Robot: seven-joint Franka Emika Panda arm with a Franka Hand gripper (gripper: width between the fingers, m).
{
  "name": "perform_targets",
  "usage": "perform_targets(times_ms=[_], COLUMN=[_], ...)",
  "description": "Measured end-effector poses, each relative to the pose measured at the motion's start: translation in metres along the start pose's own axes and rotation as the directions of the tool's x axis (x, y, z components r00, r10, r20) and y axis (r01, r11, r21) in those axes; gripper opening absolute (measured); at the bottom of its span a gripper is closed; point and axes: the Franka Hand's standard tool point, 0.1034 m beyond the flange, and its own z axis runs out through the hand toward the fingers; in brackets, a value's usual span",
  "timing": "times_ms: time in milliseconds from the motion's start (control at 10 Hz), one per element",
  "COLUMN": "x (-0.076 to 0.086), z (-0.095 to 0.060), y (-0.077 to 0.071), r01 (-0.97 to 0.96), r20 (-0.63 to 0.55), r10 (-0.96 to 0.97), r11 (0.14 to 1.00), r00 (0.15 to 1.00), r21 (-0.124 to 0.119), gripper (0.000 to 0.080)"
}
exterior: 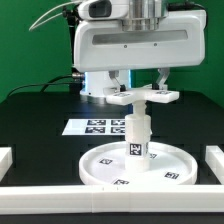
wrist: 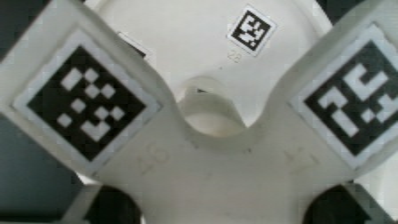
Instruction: Assemble round table
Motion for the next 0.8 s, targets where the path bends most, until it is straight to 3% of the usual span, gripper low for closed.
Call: perform_targets(times_ms=[800], x=[0.0019], z=[0.0074], y=[0.002], r01=[0.003], r20=[-0.017], r10=[-0.004], r11=[1.0], r00=[1.0], r21=[-0.006], gripper=[0.0446])
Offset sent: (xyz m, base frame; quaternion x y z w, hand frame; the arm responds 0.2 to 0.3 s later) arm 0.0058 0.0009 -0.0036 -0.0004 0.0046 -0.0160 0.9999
